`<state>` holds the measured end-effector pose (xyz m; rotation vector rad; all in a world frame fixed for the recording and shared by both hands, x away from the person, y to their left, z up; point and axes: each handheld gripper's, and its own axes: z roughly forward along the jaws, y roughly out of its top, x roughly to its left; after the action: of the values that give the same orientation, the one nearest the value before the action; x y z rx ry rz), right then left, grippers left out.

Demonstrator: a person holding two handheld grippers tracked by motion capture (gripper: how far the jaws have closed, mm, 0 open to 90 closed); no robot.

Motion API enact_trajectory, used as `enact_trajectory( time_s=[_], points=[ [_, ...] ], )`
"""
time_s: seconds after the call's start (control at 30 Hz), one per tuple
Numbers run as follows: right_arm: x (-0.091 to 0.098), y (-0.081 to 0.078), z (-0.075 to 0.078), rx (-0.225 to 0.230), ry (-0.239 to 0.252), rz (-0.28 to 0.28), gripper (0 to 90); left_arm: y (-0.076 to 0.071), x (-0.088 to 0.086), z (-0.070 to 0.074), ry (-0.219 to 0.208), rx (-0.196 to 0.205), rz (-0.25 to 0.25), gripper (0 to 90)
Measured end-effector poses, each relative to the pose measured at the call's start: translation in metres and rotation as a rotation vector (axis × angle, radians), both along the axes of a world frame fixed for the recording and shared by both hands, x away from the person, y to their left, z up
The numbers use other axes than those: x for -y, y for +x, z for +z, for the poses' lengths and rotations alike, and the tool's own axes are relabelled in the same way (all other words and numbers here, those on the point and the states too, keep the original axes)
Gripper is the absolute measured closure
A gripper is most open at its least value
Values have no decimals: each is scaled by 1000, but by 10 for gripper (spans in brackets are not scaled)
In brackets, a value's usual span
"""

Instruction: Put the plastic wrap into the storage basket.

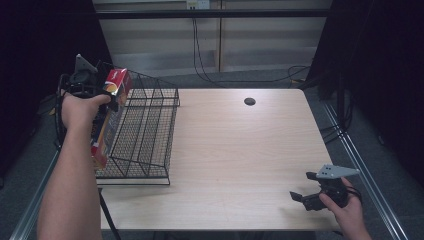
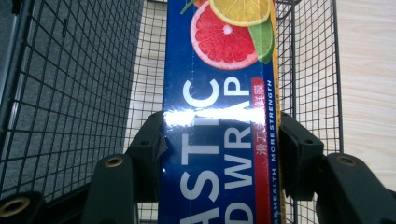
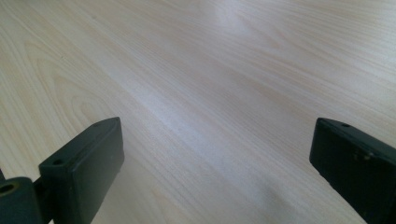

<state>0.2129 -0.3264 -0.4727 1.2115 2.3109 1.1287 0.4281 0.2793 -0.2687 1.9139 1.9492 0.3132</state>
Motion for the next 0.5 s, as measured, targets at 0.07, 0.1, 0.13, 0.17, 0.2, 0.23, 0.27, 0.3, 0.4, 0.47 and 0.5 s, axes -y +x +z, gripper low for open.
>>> enact_trajectory(
  time_s=[0.07, 0.1, 0.13, 0.17, 0.2, 0.23, 0.27, 0.3, 0.4, 0.47, 0.5],
  points=[
    [0, 0, 0, -3, -2, 10, 28, 0, -1, -1, 4, 0, 1, 438],
    [-1, 0, -1, -2, -3, 6, 28, 0, -1, -2, -1, 0, 5, 438],
    [-1, 0, -1, -2, -3, 6, 28, 1, -4, -1, 40, -3, -16, 438],
    [-1, 0, -1, -6, -1, 8, 28, 0, -2, -2, 0, -3, 8, 438],
    [-1, 0, -1, -3, -1, 7, 28, 0, -2, -2, 3, -2, 13, 437],
    [0, 0, -1, -4, -1, 8, 28, 1, -3, -3, 3, -5, 9, 437],
    [0, 0, -1, -4, -1, 8, 28, 1, -3, -3, 3, -5, 9, 437],
    [0, 0, -1, -5, 0, 6, 28, 1, -5, -4, 10, -4, 8, 437],
    [0, 0, -1, -5, -2, 6, 28, 1, -6, -4, 1, -4, 19, 437],
    [0, 0, -1, -9, 2, 5, 28, 1, -5, -4, 1, -9, 16, 435],
    [0, 0, -1, -8, 2, 5, 28, 2, -5, -4, 3, -11, 16, 435]
  ],
)
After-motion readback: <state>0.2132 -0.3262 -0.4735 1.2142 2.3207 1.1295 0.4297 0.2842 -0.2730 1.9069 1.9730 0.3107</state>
